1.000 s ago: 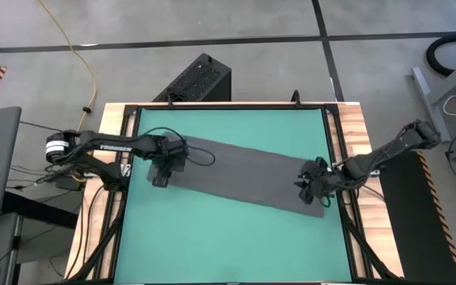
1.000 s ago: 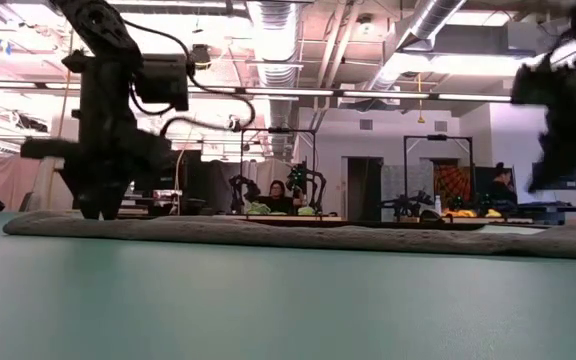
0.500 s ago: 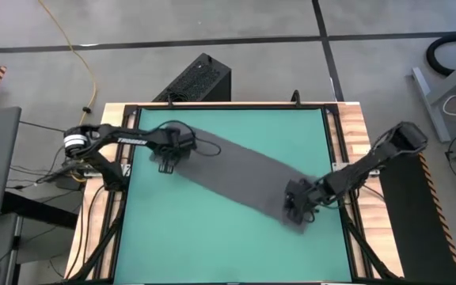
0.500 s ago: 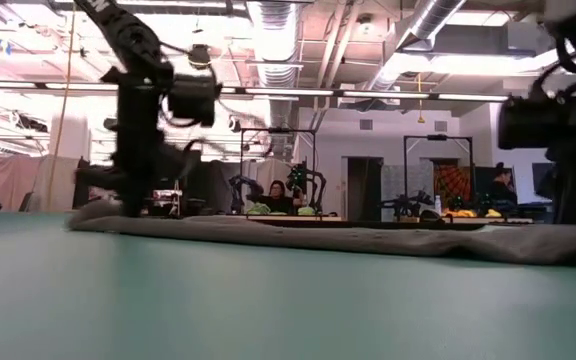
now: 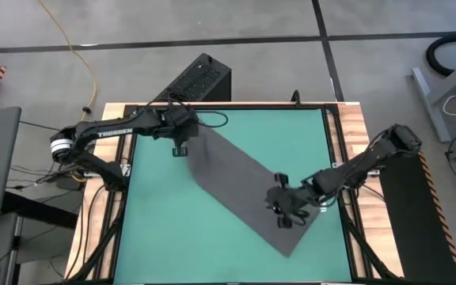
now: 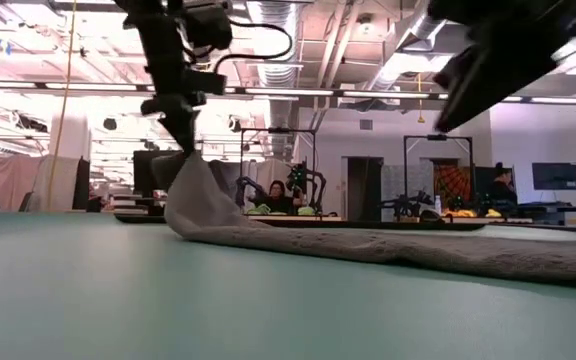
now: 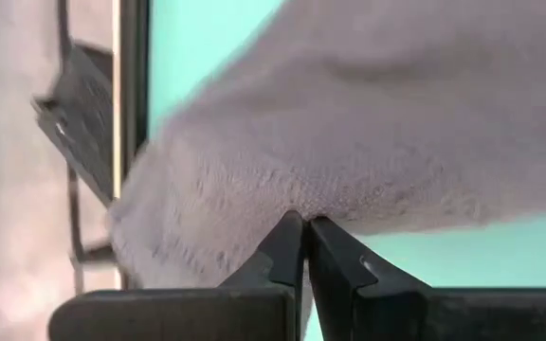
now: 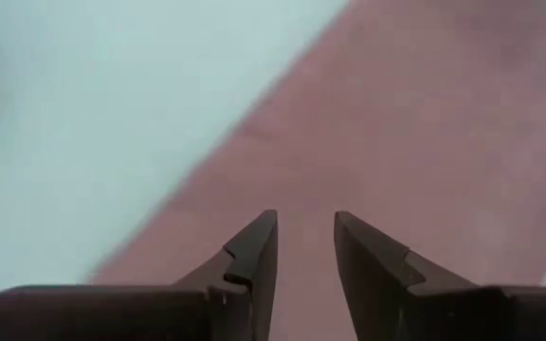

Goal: Roll towel into tight, uniform cylinder
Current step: Roll the gray towel

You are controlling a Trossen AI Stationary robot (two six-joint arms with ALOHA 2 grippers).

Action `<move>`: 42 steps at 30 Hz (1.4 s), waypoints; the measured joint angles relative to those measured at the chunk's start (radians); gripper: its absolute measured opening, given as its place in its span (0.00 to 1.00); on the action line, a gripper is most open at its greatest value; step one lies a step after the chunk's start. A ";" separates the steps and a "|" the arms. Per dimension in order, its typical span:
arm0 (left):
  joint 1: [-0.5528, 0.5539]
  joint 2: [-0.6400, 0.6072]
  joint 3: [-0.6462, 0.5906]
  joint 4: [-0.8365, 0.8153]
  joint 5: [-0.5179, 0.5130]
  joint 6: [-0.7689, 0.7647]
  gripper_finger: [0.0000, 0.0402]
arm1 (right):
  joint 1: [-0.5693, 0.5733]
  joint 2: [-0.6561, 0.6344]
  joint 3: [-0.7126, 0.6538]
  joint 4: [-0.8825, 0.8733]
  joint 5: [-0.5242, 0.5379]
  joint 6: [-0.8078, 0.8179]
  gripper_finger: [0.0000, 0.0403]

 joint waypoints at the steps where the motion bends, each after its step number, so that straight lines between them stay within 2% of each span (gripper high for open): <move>1: -0.004 -0.008 -0.003 -0.030 -0.001 -0.018 0.00 | -0.034 0.010 0.000 0.005 -0.005 -0.027 0.33; 5: -0.007 -0.029 -0.063 -0.084 -0.016 -0.067 0.00 | -0.184 0.082 -0.001 0.057 -0.021 -0.119 0.33; 9: -0.003 -0.024 -0.174 -0.040 -0.060 -0.077 0.00 | -0.303 0.194 -0.002 0.200 -0.043 -0.234 0.33; 12: 0.004 -0.022 -0.272 0.035 -0.087 -0.077 0.00 | -0.384 0.271 -0.001 0.301 -0.102 -0.274 0.33; 16: 0.011 -0.023 -0.369 0.052 -0.091 -0.105 0.00 | -0.454 0.361 -0.001 0.277 -0.225 -0.245 0.33; 20: 0.006 -0.023 -0.449 0.054 -0.063 -0.119 0.00 | -0.456 0.408 -0.006 0.224 -0.309 -0.207 0.33; 25: -0.021 -0.023 -0.469 0.064 -0.026 -0.119 0.00 | -0.373 0.394 -0.008 0.108 -0.323 -0.164 0.33; 28: -0.036 -0.023 -0.461 0.094 -0.021 -0.105 0.00 | -0.338 0.348 -0.014 0.095 -0.304 -0.163 0.33; 32: -0.039 -0.023 -0.462 0.169 0.018 -0.078 0.00 | -0.335 0.280 -0.023 0.193 -0.260 -0.195 0.33; 36: -0.042 -0.023 -0.462 0.219 0.042 -0.070 0.02 | -0.374 0.231 -0.015 0.418 -0.254 -0.230 0.33; 42: -0.042 -0.026 -0.399 0.109 0.061 -0.084 0.16 | -0.428 0.293 -0.018 0.604 -0.270 -0.236 0.33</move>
